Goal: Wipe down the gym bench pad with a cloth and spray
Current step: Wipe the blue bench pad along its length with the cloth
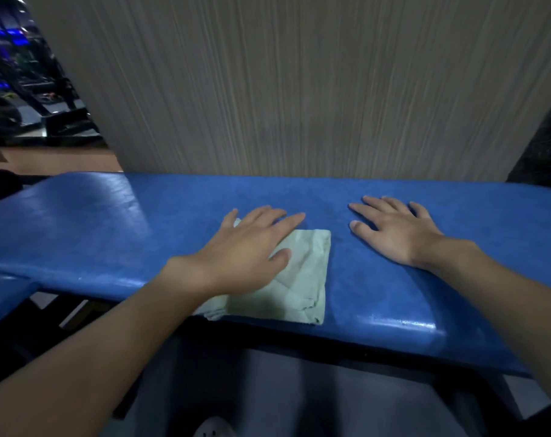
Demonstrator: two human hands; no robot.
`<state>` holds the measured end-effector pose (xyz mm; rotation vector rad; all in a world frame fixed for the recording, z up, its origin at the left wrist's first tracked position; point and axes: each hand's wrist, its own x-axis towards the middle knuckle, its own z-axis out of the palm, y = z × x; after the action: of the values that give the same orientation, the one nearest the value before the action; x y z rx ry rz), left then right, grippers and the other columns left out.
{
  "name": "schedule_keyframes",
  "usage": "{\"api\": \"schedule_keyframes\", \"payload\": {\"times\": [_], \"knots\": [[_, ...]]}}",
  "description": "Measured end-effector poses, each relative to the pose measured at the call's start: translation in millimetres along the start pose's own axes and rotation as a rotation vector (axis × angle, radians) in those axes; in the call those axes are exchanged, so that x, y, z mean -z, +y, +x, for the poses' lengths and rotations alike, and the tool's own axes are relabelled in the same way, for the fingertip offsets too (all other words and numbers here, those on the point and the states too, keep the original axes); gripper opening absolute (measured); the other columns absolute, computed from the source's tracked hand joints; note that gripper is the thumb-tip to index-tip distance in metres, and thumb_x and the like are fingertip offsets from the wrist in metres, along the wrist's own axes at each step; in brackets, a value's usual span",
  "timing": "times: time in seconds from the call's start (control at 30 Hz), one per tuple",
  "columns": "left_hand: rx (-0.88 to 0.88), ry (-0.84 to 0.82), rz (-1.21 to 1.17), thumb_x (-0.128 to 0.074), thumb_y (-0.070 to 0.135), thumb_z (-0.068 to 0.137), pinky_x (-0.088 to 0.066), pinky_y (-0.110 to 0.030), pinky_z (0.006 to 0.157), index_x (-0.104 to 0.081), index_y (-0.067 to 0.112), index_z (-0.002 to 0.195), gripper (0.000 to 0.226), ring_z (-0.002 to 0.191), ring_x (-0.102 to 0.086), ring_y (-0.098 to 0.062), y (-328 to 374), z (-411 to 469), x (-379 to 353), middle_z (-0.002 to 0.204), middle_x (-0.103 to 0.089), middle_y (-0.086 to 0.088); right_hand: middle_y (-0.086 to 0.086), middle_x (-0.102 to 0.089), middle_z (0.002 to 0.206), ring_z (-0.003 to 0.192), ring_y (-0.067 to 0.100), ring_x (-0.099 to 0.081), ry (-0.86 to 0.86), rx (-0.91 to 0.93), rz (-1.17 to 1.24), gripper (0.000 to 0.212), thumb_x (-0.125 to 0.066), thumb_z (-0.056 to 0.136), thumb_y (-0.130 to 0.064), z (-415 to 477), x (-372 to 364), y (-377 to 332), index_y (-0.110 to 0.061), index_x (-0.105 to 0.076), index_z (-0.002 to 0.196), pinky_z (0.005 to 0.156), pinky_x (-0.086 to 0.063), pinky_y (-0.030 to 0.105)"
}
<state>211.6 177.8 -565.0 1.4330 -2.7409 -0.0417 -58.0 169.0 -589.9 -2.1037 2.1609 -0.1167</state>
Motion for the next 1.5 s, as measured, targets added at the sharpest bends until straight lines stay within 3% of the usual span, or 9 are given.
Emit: {"api": "schedule_keyframes", "payload": {"times": [0.1,0.2,0.3,0.57,0.73,0.9,1.03,1.23,1.5], "knots": [[-0.002,-0.068,-0.049,-0.048,0.048,0.098,-0.028,-0.048,0.114,-0.036,0.027,0.151,0.058,0.135,-0.041,-0.018,-8.2,23.1,9.6,0.145,-0.047,0.005,-0.016,-0.007,0.164,0.151,0.011,-0.001,0.008,0.007,-0.006,0.060,-0.015,0.096,-0.064,0.9,-1.0,0.9,-0.045,-0.015,0.153,0.121,0.002,0.046],[-0.041,-0.086,-0.132,-0.066,0.044,0.090,-0.044,-0.045,0.098,-0.067,0.020,0.115,0.034,0.106,-0.058,-0.014,-17.2,38.8,23.6,0.112,-0.063,0.007,-0.016,-0.008,0.164,0.151,0.011,-0.002,0.019,0.010,-0.004,0.061,-0.016,0.096,-0.065,2.6,-2.4,2.6,-0.046,-0.016,0.153,0.121,0.001,0.047],[-0.114,0.080,-0.143,-0.071,0.035,0.088,-0.049,-0.043,0.085,-0.061,0.019,0.090,0.019,0.090,-0.056,-0.015,-26.4,50.2,39.8,0.093,-0.055,0.010,-0.016,-0.010,0.164,0.150,0.011,-0.003,0.031,0.011,-0.005,0.061,-0.017,0.095,-0.066,3.8,-2.6,2.9,-0.046,-0.018,0.152,0.121,0.000,0.047],[-0.265,0.689,0.135,-0.066,0.025,0.086,-0.029,-0.031,0.067,-0.056,0.021,0.094,0.013,0.080,-0.054,-0.017,-26.7,27.5,96.5,0.084,-0.061,0.008,-0.016,-0.012,0.163,0.150,0.011,-0.004,0.037,0.013,0.004,0.060,-0.017,0.094,-0.065,1.7,-1.3,0.9,-0.046,-0.020,0.152,0.121,-0.001,0.047],[-0.139,0.004,-0.074,-0.069,0.060,0.077,-0.050,-0.036,0.074,-0.061,0.031,0.085,0.031,0.081,-0.060,-0.004,-20.3,-2.9,72.4,0.082,-0.063,0.020,-0.017,-0.010,0.163,0.150,0.010,-0.003,0.035,0.007,0.006,0.061,-0.017,0.094,-0.065,1.2,-2.7,0.8,-0.047,-0.019,0.152,0.121,0.000,0.046],[0.020,0.231,-0.183,-0.038,0.056,0.097,-0.046,-0.043,0.096,-0.061,0.036,0.110,0.033,0.110,-0.055,-0.009,-15.9,5.9,29.2,0.116,-0.059,0.016,-0.017,-0.009,0.164,0.150,0.010,-0.002,0.022,0.002,0.011,0.061,-0.016,0.095,-0.065,-0.2,-2.1,1.6,-0.046,-0.018,0.152,0.121,0.000,0.047],[0.132,-0.078,-0.011,-0.018,0.060,0.100,-0.012,-0.050,0.120,-0.019,0.038,0.155,0.059,0.150,-0.013,-0.022,-6.9,15.0,-15.3,0.162,-0.020,0.006,-0.017,-0.008,0.164,0.150,0.010,-0.002,0.014,0.000,0.008,0.060,-0.015,0.095,-0.065,-0.3,-1.7,1.0,-0.046,-0.017,0.153,0.121,0.001,0.046],[0.085,-0.113,0.036,0.006,0.074,0.077,0.005,-0.048,0.121,0.008,0.045,0.154,0.082,0.152,0.010,-0.018,0.2,-19.7,-23.8,0.167,0.004,0.008,-0.016,-0.007,0.164,0.150,0.010,-0.001,0.014,0.002,-0.002,0.061,-0.014,0.095,-0.064,-0.6,-1.3,-0.2,-0.046,-0.016,0.153,0.121,0.001,0.046],[0.093,-0.160,0.020,-0.004,0.081,0.082,0.006,-0.049,0.121,0.005,0.050,0.153,0.078,0.152,0.011,-0.019,-16.2,29.4,-23.1,0.167,0.006,0.008,-0.015,-0.004,0.165,0.151,0.011,0.001,0.011,0.008,-0.034,0.062,-0.010,0.095,-0.062,-0.2,-2.7,-1.6,-0.044,-0.012,0.154,0.121,0.001,0.048]]}}
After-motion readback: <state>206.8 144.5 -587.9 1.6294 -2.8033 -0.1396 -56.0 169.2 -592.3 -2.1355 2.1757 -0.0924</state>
